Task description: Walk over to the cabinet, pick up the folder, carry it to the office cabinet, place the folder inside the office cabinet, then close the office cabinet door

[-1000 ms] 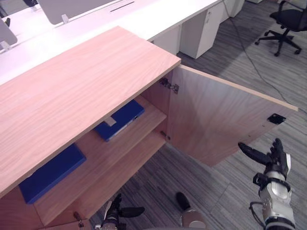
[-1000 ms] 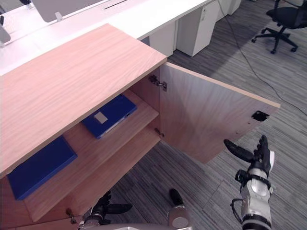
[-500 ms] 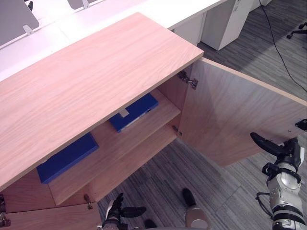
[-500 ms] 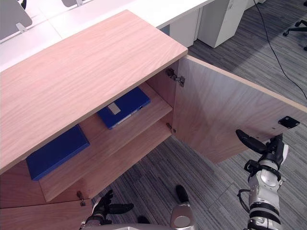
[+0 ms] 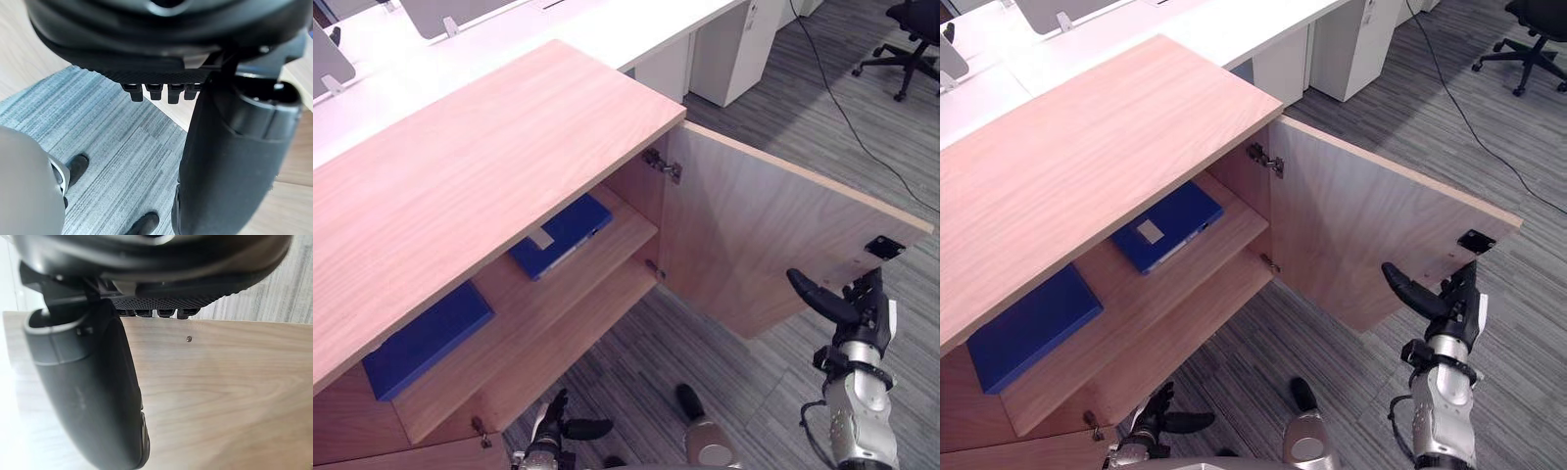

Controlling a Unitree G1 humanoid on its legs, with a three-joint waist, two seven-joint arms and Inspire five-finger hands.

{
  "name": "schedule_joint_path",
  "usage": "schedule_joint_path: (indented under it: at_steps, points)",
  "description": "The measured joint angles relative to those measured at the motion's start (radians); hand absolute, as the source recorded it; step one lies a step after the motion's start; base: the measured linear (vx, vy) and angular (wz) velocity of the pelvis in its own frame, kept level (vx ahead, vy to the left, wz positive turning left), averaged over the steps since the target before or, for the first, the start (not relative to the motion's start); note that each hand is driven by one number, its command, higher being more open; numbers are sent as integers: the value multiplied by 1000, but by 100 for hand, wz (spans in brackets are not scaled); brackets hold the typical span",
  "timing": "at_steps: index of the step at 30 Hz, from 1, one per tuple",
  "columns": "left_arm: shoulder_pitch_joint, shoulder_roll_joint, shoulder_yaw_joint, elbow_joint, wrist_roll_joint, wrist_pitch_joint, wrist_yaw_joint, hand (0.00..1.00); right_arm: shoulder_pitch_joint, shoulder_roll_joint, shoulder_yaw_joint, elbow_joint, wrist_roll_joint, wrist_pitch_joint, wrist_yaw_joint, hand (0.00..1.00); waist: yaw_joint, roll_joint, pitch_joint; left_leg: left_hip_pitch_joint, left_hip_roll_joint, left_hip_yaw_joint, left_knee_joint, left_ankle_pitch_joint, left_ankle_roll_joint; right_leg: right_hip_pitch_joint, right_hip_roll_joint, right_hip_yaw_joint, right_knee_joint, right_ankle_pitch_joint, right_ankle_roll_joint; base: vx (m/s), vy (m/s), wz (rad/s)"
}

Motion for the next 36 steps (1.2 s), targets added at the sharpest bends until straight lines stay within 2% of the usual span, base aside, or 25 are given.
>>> schedule_joint_path:
  at_steps: [2, 6, 12, 16, 19, 20, 21, 22, 25, 28, 29, 30, 31, 33, 36]
  points:
    - [2, 4, -19, 5, 0, 1, 2, 100, 69, 27, 49, -54, -5, -7, 3, 100, -1, -13, -1, 4, 6, 9, 3, 0, -1, 0, 4, 14, 0, 4, 4, -33, -68, -21]
    - [5, 4, -38, 8, 30, 0, 0, 100, 244, 54, 189, -144, -54, -27, 27, 100, -8, -63, -11, 5, 26, 24, 30, -7, -11, 2, 20, 35, 0, 17, 0, -41, -74, -17]
    - [5, 8, -67, 10, 74, -9, -2, 100, 439, 40, 365, -249, -167, -44, 64, 100, -13, -90, -16, 7, 42, 24, 64, -19, -20, 15, 27, 47, 8, 30, -2, -95, -73, -3]
    - [-1, 29, -87, 7, 101, -19, -6, 100, 551, -58, 502, -327, -183, -40, 142, 100, -10, -117, -14, -1, 42, -21, 78, -19, -19, 19, 27, 23, 27, 28, -5, -110, -72, 15]
    - [-22, 73, -154, 4, 120, -21, -35, 100, 567, -198, 570, -380, -126, -16, 291, 100, -4, -148, -8, -11, 41, -59, 84, -9, -19, 19, 25, -1, 41, 10, -7, -105, -78, 25]
    - [-33, 95, -178, 2, 123, -23, -65, 100, 557, -288, 601, -428, -89, 0, 384, 100, 24, -167, -10, -14, 41, -76, 83, -1, -19, 20, 25, -10, 48, 6, -7, -55, -44, 27]
    - [-36, 103, -176, 3, 119, -30, -79, 100, 555, -318, 612, -452, -58, 6, 416, 100, 37, -176, -10, -14, 42, -82, 82, 3, -23, 20, 25, -17, 52, 4, -7, -57, -56, 34]
    - [-44, 124, -173, 9, 74, -54, -129, 100, 537, -360, 624, -494, -1, 13, 464, 100, 53, -193, -11, -14, 42, -96, 78, 13, -22, 24, 24, -30, 55, 1, -8, -36, -46, 36]
    - [-48, 165, -173, 12, 22, -45, -175, 100, 435, -368, 648, -543, 101, 18, 544, 100, 68, -230, -26, -14, 39, -125, 56, 36, -32, 32, 18, -59, 54, -4, -12, -23, -32, 35]
    - [-46, 166, -173, 1, 79, -17, -95, 100, 240, -259, 734, -471, 121, 14, 528, 100, 84, -250, -32, -42, 31, -177, 46, 50, -24, 32, 1, -110, 47, -7, -14, 11, 11, 50]
    - [-49, 149, -173, -10, 80, -16, -71, 100, 150, -195, 773, -398, 114, 14, 501, 100, 103, -252, -34, -59, 26, -204, 47, 52, -22, 32, -8, -136, 45, -5, -9, 31, 31, 77]
    - [-49, 140, -168, -31, 91, -17, -61, 100, 75, -137, 784, -311, 102, -4, 468, 100, 124, -248, -32, -77, 20, -239, 47, 56, -17, 36, -19, -171, 41, -6, -12, 39, 31, 80]
    - [-46, 144, -159, -41, 96, -21, -60, 100, 46, -116, 776, -280, 88, -12, 449, 100, 132, -248, -32, -85, 18, -253, 47, 58, -15, 37, -24, -185, 39, -6, -11, 62, 33, 82]
    - [-55, 144, -85, -29, 96, -24, -47, 100, -108, -56, 761, -144, 6, -5, 362, 100, 164, -242, -29, -102, 14, -306, 46, 69, -4, 58, -35, -241, 22, -5, -11, 69, 28, 68]
    - [-69, 164, -32, -5, 73, -17, -39, 100, -180, -12, 741, -82, -34, -5, 303, 100, 189, -223, -17, -99, 16, -353, 36, 78, -5, 85, -36, -279, 20, -5, -11, 78, 32, 54]
